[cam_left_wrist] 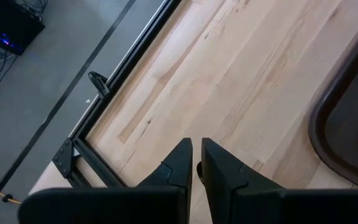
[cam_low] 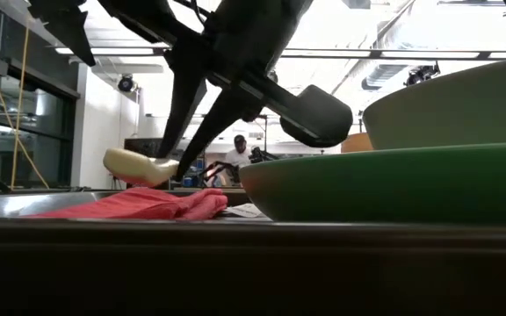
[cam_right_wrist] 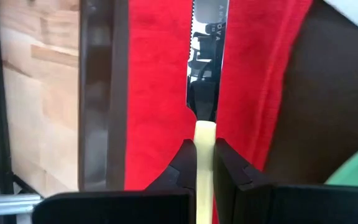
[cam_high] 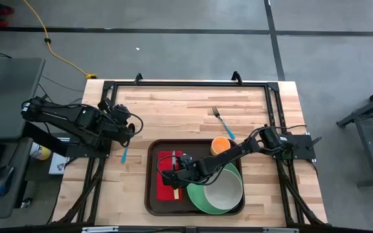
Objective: Set up tray
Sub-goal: Put the yellow table knife on the red table napkin to the left of the green plate
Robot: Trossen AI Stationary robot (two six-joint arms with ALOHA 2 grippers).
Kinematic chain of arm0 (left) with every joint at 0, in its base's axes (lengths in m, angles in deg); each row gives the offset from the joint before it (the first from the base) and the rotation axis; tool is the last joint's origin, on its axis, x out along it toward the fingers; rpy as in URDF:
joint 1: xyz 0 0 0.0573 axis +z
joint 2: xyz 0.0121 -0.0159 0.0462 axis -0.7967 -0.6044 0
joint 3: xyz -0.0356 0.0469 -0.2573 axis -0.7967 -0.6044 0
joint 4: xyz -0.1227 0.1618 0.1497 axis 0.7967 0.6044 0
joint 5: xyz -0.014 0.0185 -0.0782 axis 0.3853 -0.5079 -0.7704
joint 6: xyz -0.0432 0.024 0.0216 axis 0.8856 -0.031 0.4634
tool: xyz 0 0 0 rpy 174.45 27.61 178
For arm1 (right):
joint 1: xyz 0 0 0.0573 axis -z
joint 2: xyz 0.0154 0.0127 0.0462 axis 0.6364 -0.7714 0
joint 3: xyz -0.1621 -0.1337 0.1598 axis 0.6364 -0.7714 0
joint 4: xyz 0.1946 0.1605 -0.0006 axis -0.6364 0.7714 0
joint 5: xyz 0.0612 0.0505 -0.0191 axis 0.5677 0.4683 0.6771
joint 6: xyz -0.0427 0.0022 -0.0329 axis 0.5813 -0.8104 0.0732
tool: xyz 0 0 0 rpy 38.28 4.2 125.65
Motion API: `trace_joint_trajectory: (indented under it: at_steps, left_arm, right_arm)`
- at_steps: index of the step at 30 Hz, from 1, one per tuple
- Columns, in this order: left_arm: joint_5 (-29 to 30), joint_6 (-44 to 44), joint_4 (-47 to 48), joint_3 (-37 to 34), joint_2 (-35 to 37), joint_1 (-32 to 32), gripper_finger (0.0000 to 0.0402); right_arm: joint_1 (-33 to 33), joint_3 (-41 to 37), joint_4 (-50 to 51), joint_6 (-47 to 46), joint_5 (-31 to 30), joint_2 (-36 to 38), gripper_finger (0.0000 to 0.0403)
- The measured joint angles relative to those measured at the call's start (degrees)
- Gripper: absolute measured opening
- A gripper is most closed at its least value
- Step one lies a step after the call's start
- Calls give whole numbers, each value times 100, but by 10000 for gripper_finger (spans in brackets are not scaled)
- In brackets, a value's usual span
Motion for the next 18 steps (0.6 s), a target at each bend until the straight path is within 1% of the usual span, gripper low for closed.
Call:
trace_joint_trajectory:
  at_steps: [10, 18]
  left_arm:
    - [7, 44, 0, 2, 0, 0, 67]
    - [22, 44, 0, 2, 0, 0, 67]
  right_arm:
    - [-2, 0, 6, -91, 61, -31, 3]
    - [4, 0, 212, -117, 76, -31, 3]
